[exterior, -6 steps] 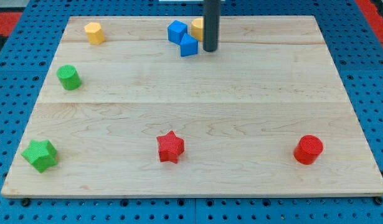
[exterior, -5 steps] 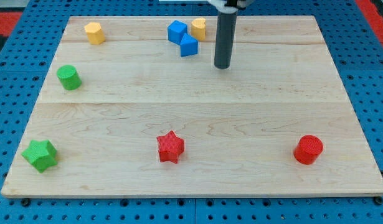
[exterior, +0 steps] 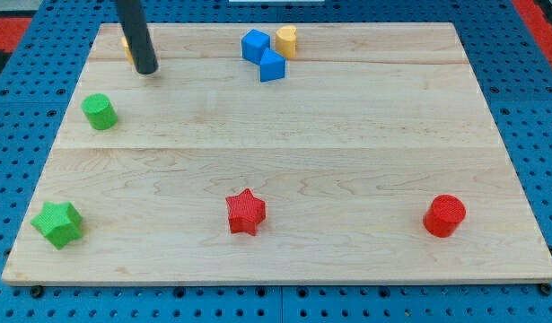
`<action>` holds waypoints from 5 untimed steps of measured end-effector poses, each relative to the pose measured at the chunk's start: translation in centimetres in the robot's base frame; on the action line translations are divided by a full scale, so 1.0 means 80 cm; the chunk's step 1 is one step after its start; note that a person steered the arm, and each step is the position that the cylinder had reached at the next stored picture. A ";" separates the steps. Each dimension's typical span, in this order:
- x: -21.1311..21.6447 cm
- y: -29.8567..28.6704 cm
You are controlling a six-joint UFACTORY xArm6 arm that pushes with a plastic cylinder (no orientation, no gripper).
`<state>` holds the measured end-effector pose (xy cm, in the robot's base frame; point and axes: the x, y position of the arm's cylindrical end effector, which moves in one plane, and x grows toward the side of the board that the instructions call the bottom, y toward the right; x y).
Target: Move the yellow hexagon left of the blue cube
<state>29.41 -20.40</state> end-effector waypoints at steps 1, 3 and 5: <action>-0.002 -0.038; -0.047 -0.081; -0.047 0.045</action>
